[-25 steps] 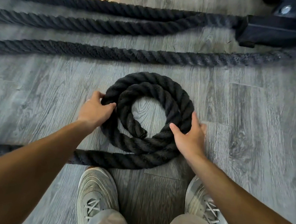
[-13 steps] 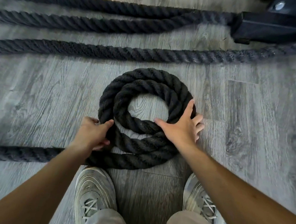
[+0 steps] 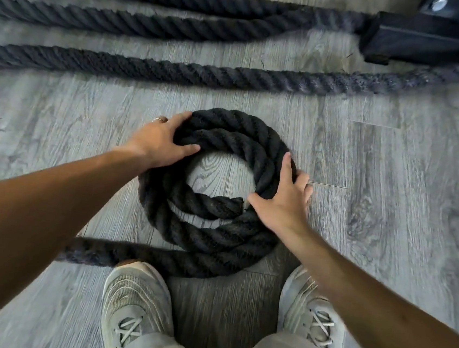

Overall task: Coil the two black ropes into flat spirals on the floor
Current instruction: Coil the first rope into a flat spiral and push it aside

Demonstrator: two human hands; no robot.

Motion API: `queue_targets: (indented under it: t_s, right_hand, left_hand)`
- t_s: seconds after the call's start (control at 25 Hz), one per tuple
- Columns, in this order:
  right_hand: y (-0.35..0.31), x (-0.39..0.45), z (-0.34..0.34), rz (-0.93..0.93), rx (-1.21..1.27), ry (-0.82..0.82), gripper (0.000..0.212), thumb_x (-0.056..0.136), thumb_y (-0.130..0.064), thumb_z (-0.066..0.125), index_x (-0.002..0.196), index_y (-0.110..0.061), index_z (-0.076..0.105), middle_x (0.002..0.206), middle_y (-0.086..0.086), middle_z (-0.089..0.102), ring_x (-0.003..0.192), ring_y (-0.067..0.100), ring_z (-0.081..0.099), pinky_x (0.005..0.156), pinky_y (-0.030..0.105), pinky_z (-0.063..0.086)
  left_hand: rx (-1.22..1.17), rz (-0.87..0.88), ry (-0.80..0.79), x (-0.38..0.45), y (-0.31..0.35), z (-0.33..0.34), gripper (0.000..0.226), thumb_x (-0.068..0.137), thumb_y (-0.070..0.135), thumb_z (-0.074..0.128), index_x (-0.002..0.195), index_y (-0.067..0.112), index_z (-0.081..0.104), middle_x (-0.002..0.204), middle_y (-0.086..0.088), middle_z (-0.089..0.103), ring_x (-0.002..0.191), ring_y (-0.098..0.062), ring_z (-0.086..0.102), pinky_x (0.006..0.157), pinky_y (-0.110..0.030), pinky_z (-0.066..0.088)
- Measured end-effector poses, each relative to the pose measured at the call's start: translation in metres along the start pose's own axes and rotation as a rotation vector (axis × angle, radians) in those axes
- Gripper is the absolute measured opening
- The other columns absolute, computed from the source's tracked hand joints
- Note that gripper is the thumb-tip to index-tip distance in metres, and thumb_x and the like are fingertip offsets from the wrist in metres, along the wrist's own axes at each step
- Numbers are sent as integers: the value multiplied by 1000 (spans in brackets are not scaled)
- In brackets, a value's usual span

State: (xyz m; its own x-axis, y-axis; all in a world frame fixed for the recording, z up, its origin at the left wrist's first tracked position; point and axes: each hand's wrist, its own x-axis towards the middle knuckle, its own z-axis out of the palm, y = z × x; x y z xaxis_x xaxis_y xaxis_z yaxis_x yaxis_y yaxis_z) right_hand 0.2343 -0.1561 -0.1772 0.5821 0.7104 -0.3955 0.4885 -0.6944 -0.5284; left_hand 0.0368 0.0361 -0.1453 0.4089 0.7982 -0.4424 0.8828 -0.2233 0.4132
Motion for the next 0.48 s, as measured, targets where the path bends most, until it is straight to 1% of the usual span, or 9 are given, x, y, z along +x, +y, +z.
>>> queue_targets:
  t_s: [0.04, 0.12, 0.2, 0.24, 0.32, 0.36, 0.4, 0.44, 0.48]
  right_hand:
    - [-2, 11, -6, -32, -21, -54, 116, 77, -40, 78, 160, -42, -3, 152, 5, 18, 136, 32, 22, 115, 53, 33]
    - [-9, 48, -28, -90, -57, -169, 114, 79, -32, 80, 160, -46, 0, 160, 4, 14, 145, 33, 21, 115, 51, 34]
    - [-23, 80, -54, -204, -129, -238, 109, 80, -29, 82, 160, -47, 10, 161, 4, 20, 147, 31, 23, 118, 50, 32]
    - [-29, 89, -61, -278, -156, -223, 105, 80, -31, 83, 160, -45, 16, 158, 3, 26, 145, 29, 26, 117, 49, 33]
    - [-39, 85, -54, -352, -130, -79, 96, 82, -37, 82, 159, -39, 25, 156, 0, 30, 142, 27, 31, 117, 48, 33]
    - [-40, 73, -41, -306, -72, 43, 93, 83, -44, 79, 159, -38, 24, 160, 2, 26, 144, 28, 28, 118, 50, 29]
    - [-40, 54, -27, -204, -6, 159, 93, 84, -52, 74, 159, -39, 21, 163, 3, 19, 146, 31, 22, 118, 53, 23]
    - [-37, 32, -12, -71, 52, 230, 96, 83, -58, 71, 159, -38, 16, 165, 4, 13, 147, 33, 16, 117, 57, 18]
    - [-30, 8, 1, 53, 102, 246, 101, 82, -61, 69, 160, -35, 10, 165, 5, 9, 148, 34, 13, 117, 59, 16]
  left_hand:
    - [15, -18, 22, 0, -1, 2, 83, 83, 65, 65, 154, 42, 29, 140, -17, 50, 128, -36, 54, 109, -41, 43]
    - [26, -84, 89, -6, 0, 6, 81, 81, 68, 65, 148, 33, 36, 133, -18, 56, 120, -38, 59, 100, -42, 47]
    - [85, -170, 151, -16, 0, 18, 80, 79, 71, 63, 135, 19, 39, 122, -21, 62, 111, -42, 62, 90, -45, 48]
    - [124, -197, 181, -21, -1, 26, 81, 79, 74, 59, 129, 14, 38, 116, -23, 63, 107, -44, 63, 87, -47, 49]
    - [145, -213, 219, -30, -4, 40, 83, 81, 75, 49, 124, 5, 35, 108, -24, 57, 100, -47, 61, 80, -47, 50]
    - [128, -219, 221, -32, -5, 43, 83, 83, 74, 48, 124, 4, 34, 108, -24, 54, 101, -48, 60, 78, -46, 47]
    - [120, -238, 215, -31, -7, 44, 82, 84, 73, 49, 125, 3, 33, 114, -27, 51, 105, -50, 58, 78, -47, 46]
    - [126, -256, 207, -30, -6, 43, 82, 85, 72, 49, 126, 3, 33, 121, -30, 48, 110, -51, 56, 79, -47, 46]
    - [136, -277, 197, -30, -6, 42, 83, 86, 72, 50, 127, 2, 32, 128, -34, 45, 113, -53, 55, 81, -48, 47]
